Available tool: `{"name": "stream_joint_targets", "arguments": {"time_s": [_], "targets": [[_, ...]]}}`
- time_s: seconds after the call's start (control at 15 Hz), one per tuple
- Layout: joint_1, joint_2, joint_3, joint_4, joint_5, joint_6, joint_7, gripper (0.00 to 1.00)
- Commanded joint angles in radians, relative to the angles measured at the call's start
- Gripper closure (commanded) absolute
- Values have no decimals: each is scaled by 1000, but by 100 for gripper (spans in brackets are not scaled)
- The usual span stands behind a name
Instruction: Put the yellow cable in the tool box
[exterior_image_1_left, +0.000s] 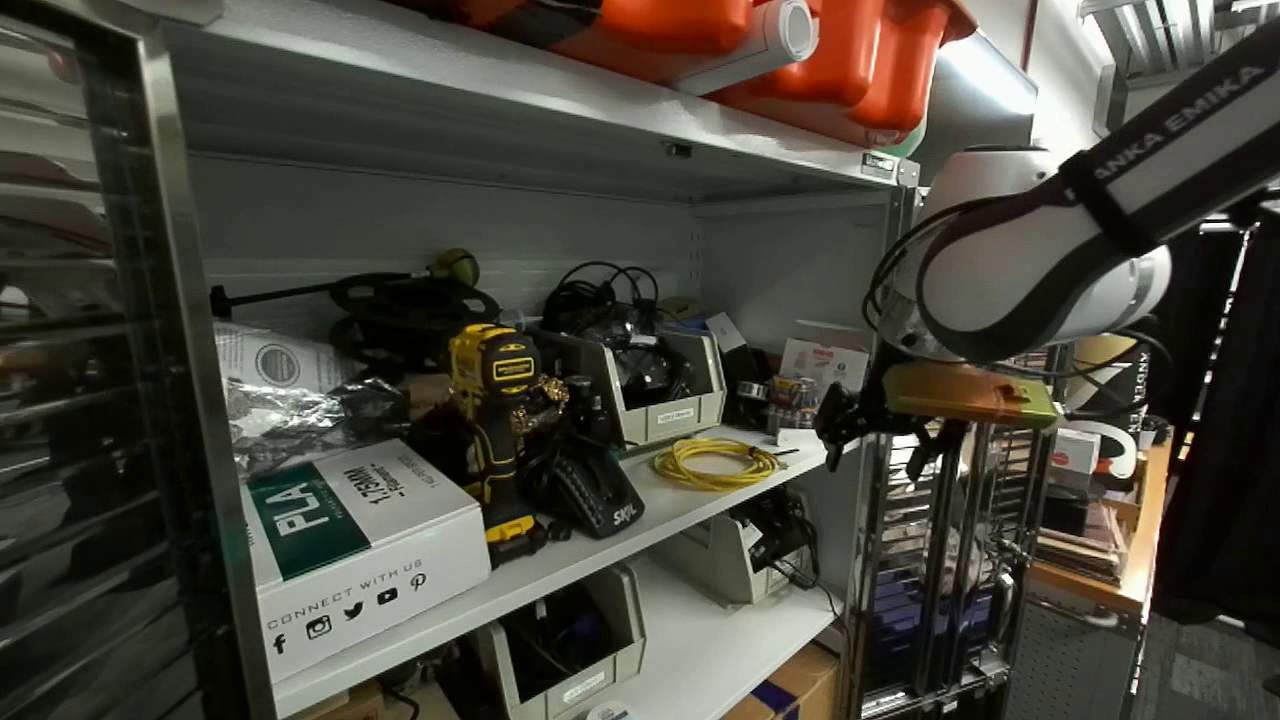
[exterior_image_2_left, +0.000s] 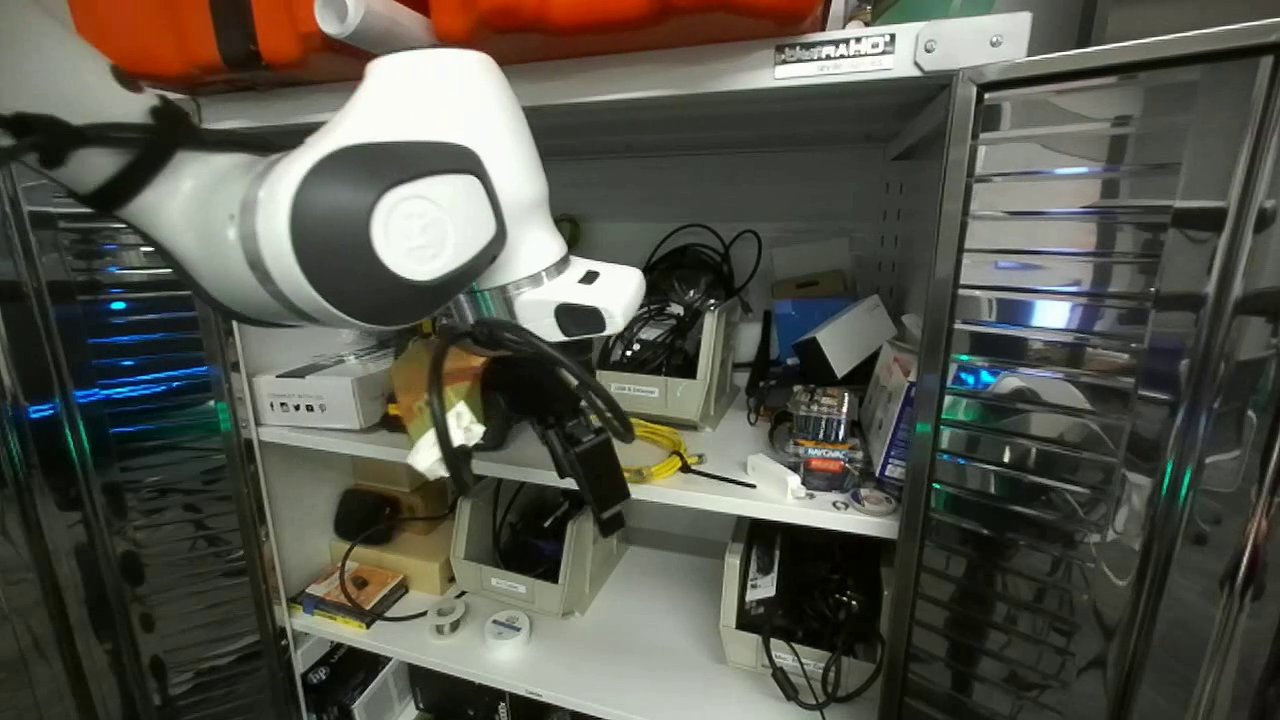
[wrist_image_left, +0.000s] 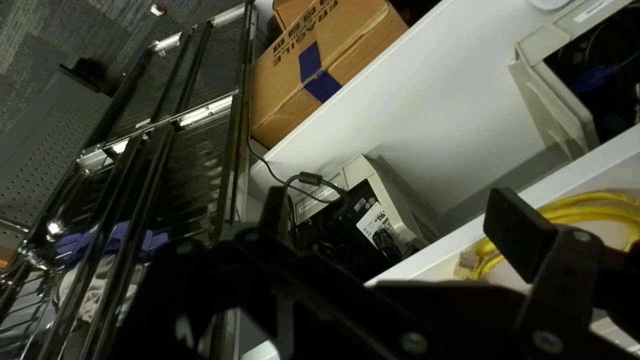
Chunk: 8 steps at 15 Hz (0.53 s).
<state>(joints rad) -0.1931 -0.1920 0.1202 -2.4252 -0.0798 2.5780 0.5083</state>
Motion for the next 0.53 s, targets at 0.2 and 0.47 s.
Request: {"name": "stream_joint_targets", "arguments": {"time_s": [0.2, 0.47], "targets": [[59, 269, -59, 295, -117, 12, 148, 0], [116, 379, -117, 415, -89, 35, 161, 0]]}}
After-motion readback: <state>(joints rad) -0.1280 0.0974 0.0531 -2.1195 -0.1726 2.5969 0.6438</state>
